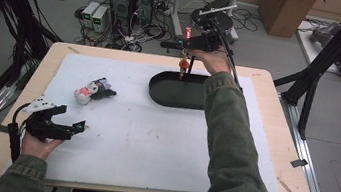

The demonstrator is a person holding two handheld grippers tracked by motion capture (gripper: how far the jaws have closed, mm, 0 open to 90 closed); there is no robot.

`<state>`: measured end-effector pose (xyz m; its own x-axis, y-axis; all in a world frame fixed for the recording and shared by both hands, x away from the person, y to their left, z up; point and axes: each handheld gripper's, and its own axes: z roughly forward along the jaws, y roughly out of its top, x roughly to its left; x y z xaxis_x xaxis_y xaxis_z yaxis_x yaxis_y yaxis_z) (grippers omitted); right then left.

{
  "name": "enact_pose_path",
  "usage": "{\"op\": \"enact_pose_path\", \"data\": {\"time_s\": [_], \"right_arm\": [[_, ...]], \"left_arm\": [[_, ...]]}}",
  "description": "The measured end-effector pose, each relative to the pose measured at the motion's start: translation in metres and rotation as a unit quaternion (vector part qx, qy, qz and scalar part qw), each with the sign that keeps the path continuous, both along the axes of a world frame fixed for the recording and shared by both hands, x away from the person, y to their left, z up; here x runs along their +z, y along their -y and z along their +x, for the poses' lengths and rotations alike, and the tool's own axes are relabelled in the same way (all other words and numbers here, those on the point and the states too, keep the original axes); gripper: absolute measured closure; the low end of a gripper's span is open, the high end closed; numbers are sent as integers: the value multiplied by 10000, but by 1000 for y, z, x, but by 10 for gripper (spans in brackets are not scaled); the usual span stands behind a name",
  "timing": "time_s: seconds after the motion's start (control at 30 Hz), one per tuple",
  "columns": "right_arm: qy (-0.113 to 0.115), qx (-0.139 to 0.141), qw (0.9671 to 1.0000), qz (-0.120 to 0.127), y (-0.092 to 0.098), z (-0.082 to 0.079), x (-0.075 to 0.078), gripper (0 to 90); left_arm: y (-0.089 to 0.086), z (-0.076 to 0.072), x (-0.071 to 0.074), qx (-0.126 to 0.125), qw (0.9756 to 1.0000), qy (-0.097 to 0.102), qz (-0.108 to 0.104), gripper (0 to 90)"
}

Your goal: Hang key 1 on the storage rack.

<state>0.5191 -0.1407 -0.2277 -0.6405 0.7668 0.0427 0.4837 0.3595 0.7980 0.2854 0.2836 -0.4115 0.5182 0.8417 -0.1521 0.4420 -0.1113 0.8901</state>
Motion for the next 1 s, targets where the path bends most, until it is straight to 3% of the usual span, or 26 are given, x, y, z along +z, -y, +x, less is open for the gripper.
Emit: {"op": "enact_pose_path", "data": {"time_s": [0.03,0.1,0.2,0.4,0.53,0.87,1.0], "right_arm": [[37,13,10000,-53,1,-4,-1,9],[96,52,9999,74,5,-9,-4,9],[-25,120,9995,295,12,-14,-11,9],[-43,127,9987,482,25,-26,-28,9],[-180,172,9988,425,29,-33,-36,9],[18,329,9982,506,36,-56,-50,9],[-98,410,9987,303,36,-60,-53,9]], "left_arm": [[0,0,0,-3,10000,-8,-2,20],[0,1,-1,14,10000,-11,-1,20],[1,1,-1,-24,10000,-43,44,20],[2,1,-1,-36,9999,-57,101,20],[3,1,-2,-35,9999,-55,112,20],[2,1,-2,-36,9999,-71,153,20],[2,1,-2,-36,9998,-70,162,20]]}}
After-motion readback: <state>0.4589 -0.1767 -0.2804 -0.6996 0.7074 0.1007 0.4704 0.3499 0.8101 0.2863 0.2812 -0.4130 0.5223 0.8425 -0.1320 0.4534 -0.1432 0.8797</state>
